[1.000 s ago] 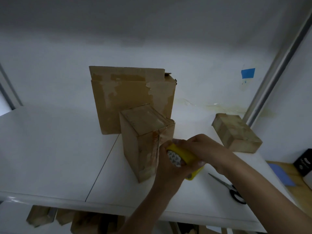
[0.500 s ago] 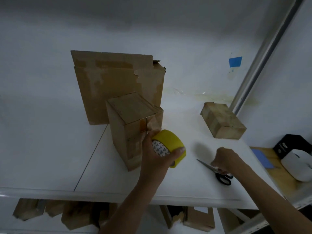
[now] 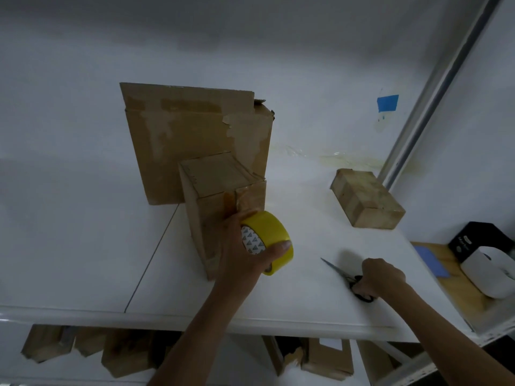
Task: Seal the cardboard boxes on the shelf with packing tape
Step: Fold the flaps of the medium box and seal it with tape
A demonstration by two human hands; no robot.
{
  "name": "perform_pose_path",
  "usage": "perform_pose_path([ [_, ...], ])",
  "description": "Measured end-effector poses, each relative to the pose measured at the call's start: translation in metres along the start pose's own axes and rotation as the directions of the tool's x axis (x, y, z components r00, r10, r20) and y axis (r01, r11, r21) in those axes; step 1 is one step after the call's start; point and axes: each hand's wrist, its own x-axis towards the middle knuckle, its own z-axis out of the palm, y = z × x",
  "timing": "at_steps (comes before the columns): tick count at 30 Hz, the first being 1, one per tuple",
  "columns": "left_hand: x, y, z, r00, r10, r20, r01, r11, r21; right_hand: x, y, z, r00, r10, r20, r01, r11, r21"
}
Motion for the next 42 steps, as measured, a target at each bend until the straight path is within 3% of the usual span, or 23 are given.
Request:
perform_pose_path([
  [5,0.0,0.001,-0.013,0.998,0.025,0.062,-0.025,1.0,-0.004,0.005,-0.011,-0.01,0.996,-0.055,-0.067,0.078,0.91,0.408],
  [8,-0.001,0.008,-0.023,0.991,0.029,0.133,-0.023,0.999,-0.043,0.005,-0.022,-0.021,0.95,-0.103,-0.294,0.272,0.736,0.62],
  [10,-0.004,0.012,-0.031,0.986,0.019,0.164,-0.011,0.999,-0.051,0.002,-0.029,-0.028,0.876,-0.099,-0.472,0.428,0.611,0.666],
  [14,-0.013,0.02,-0.038,0.985,0.015,0.172,0.001,0.996,-0.087,-0.015,-0.044,-0.049,0.713,-0.124,-0.69,0.631,0.543,0.554],
  [18,-0.018,0.02,-0.038,0.981,-0.01,0.196,0.033,0.992,-0.118,-0.03,-0.058,-0.065,0.434,-0.246,-0.867,0.78,0.585,0.224],
  [21,-0.021,0.021,-0.04,0.979,-0.031,0.203,0.06,0.988,-0.14,-0.027,-0.066,-0.068,0.298,-0.336,-0.894,0.791,0.611,0.034],
  [24,-0.021,0.024,-0.042,0.977,-0.064,0.202,0.097,0.983,-0.157,-0.02,-0.066,-0.068,0.187,-0.35,-0.918,0.786,0.614,-0.074],
  [31,-0.023,0.029,-0.041,0.972,-0.11,0.206,0.148,0.973,-0.179,-0.013,-0.074,-0.057,-0.158,-0.376,-0.913,0.707,0.603,-0.37],
  [33,-0.023,0.032,-0.04,0.97,-0.115,0.215,0.154,0.972,-0.176,-0.015,-0.083,-0.057,-0.186,-0.386,-0.904,0.693,0.601,-0.399],
  [42,-0.022,0.033,-0.041,0.964,-0.117,0.237,0.157,0.975,-0.159,-0.018,-0.108,-0.069,-0.176,-0.353,-0.919,0.732,0.577,-0.362],
])
